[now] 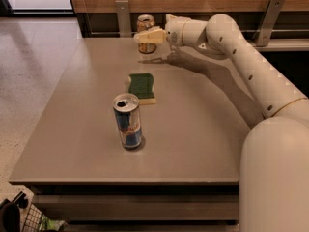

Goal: Pick orange can

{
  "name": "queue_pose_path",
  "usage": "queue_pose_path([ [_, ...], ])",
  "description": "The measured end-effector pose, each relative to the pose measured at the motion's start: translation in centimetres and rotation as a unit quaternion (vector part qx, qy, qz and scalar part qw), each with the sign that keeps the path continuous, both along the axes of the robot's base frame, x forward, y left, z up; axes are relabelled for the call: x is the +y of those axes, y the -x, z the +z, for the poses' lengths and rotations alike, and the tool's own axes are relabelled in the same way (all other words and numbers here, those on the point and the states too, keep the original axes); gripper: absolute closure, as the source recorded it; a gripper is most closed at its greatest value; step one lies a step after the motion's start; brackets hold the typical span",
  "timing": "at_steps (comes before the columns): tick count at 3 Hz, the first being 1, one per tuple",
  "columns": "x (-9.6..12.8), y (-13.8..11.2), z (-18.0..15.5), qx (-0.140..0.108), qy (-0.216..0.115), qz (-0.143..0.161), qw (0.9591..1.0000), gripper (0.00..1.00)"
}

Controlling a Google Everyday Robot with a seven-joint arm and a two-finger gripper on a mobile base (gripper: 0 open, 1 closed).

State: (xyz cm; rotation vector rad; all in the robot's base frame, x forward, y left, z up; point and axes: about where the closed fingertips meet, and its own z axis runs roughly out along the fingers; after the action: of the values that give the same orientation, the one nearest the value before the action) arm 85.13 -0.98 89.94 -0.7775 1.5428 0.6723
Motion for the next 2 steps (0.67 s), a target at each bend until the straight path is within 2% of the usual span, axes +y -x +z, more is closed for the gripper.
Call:
queue_pose_path([
  [2,2.0,-0.9,-1.5,0.002,-0.018,0.019,0.9997,0.43],
])
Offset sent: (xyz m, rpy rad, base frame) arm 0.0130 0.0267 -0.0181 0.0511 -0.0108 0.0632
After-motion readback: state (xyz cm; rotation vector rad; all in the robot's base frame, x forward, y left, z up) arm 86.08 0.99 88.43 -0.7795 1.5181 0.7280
